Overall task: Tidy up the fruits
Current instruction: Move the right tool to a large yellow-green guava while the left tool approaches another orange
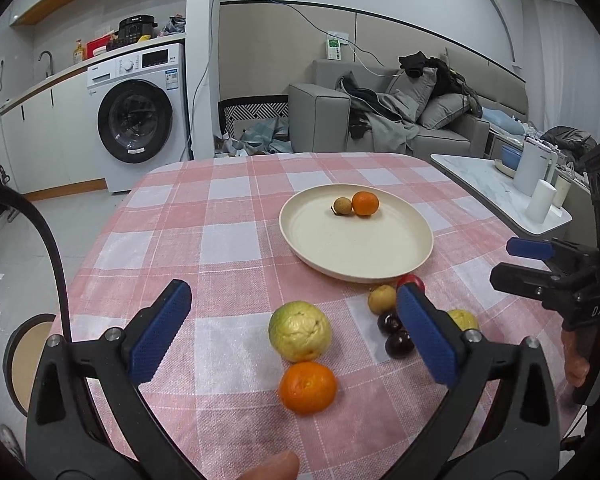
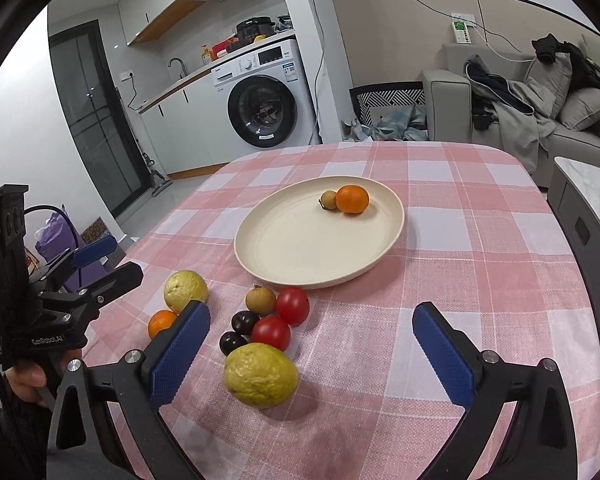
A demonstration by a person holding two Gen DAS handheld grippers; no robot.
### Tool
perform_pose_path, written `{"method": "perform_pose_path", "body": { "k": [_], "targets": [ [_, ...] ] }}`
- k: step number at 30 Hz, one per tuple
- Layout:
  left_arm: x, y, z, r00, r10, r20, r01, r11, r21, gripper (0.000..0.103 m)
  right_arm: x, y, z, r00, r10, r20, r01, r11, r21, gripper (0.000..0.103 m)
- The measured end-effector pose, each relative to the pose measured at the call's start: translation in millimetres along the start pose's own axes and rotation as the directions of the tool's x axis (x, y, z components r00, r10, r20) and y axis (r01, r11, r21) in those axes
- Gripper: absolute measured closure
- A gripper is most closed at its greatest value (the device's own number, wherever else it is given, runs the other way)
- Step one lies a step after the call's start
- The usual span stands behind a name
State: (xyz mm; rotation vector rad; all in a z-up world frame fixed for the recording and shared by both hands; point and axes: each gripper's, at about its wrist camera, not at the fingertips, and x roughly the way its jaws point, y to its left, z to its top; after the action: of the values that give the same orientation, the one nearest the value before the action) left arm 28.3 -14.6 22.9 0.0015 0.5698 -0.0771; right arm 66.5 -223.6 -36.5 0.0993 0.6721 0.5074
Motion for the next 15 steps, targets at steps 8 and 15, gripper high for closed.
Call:
{"method": "perform_pose_path", "body": {
  "k": [8, 15],
  "targets": [
    [-14, 7, -14, 1.0, 0.016, -0.007, -0.016, 1.0, -0.006, 0.001, -5, 8, -12, 1.0, 0.021, -0.008, -0.021, 1.0, -0.023, 0.0],
    [-13, 2, -20, 1.0, 0.025, -0.016, -0.025, 1.0, 0.013, 0.001, -1, 11, -17, 0.999, 0.023, -0.026, -0.024, 0.999, -0.036, 0.0]
  ]
}}
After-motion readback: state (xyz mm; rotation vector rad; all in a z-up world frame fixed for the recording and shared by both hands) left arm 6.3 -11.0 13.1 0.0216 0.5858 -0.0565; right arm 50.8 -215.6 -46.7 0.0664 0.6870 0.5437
